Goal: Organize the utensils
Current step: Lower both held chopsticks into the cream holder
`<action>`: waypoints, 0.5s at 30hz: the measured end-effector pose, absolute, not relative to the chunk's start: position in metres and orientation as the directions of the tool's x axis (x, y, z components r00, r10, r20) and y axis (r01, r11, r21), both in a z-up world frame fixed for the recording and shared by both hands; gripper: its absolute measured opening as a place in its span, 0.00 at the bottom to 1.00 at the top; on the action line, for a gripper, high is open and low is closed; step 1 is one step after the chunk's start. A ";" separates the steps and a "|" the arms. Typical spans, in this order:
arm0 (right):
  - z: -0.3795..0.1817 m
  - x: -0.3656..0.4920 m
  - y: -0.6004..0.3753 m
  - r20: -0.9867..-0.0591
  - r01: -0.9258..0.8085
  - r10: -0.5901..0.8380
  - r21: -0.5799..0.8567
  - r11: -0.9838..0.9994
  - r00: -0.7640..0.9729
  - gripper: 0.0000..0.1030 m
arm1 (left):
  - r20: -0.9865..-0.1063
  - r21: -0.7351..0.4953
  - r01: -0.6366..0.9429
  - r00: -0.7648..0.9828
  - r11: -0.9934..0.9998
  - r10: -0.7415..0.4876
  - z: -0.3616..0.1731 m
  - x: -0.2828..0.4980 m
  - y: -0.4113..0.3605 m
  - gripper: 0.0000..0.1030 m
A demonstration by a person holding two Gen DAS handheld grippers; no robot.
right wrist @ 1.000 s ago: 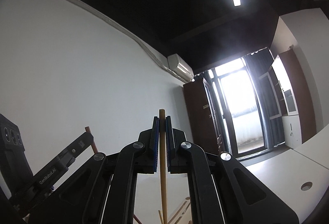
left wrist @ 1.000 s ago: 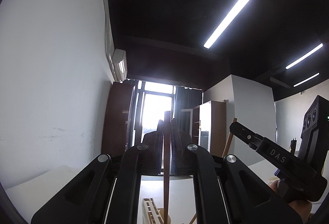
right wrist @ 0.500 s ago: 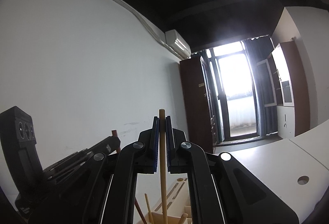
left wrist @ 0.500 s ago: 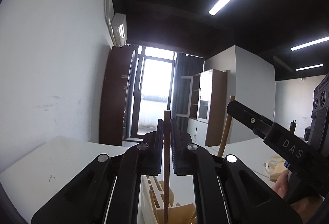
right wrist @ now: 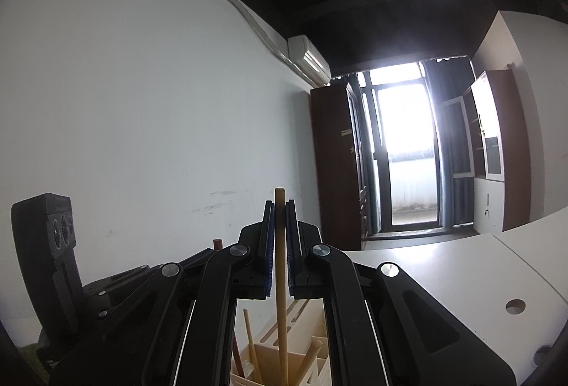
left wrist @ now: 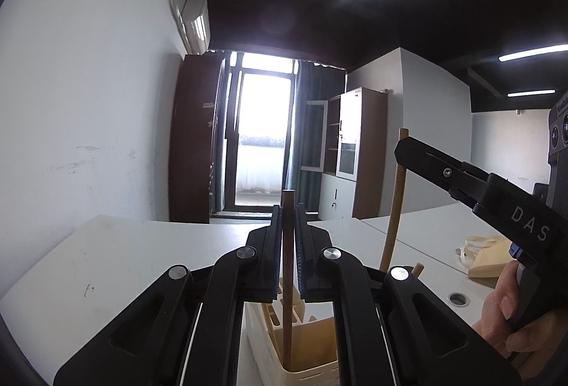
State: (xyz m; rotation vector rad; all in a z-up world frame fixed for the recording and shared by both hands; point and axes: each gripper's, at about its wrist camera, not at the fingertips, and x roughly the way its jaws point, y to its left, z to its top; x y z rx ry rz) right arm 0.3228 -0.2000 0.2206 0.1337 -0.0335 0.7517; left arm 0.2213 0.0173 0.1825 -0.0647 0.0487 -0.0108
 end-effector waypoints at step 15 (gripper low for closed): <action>0.213 0.323 -0.198 -0.006 -0.670 0.675 0.117 0.733 0.738 0.07 | -0.150 -0.054 0.037 0.988 0.998 -0.045 0.171 0.231 0.028 0.06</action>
